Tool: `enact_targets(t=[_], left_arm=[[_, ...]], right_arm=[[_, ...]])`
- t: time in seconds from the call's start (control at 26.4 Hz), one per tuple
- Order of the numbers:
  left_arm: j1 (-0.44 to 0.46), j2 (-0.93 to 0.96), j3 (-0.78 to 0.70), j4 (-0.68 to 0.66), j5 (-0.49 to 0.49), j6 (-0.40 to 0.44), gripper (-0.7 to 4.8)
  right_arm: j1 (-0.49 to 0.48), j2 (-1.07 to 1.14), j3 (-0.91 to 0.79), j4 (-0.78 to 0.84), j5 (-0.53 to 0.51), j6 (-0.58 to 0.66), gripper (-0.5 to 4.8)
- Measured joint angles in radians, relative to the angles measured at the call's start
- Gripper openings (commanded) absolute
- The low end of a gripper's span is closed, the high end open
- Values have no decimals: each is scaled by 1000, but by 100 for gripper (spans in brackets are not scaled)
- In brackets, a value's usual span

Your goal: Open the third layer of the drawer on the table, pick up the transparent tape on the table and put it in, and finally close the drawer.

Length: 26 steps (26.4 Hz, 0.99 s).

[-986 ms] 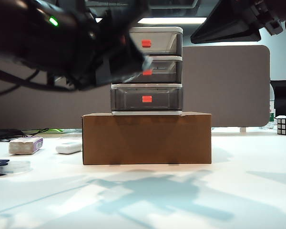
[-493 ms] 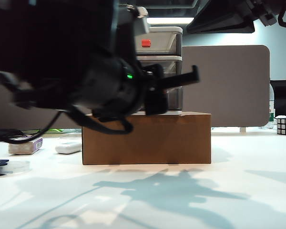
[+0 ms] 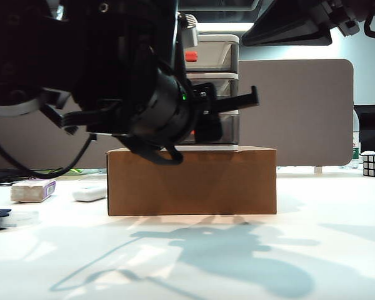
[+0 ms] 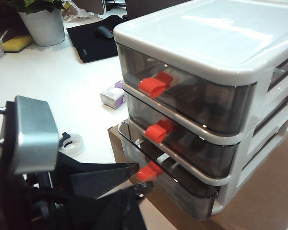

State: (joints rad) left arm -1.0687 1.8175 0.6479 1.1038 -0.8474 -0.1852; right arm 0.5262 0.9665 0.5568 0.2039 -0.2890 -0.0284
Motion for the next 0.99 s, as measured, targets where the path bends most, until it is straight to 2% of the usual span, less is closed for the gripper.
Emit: enact_targets(t=[0.72, 0.8, 0.83, 0.87, 0.99], left_arm=[[32, 25, 63, -52, 37, 13, 178], [32, 25, 63, -55, 39, 13, 153], [32, 25, 63, -56, 39, 13, 107], [32, 25, 63, -66, 39, 13, 92], [33, 25, 63, -74, 34, 13, 78]], right_arm=[[0, 7, 0, 1, 0, -4, -5], [0, 7, 0, 1, 0, -4, -5], [0, 7, 0, 1, 0, -4, -5], [0, 7, 0, 1, 0, -4, -5], [0, 7, 0, 0, 0, -4, -5]])
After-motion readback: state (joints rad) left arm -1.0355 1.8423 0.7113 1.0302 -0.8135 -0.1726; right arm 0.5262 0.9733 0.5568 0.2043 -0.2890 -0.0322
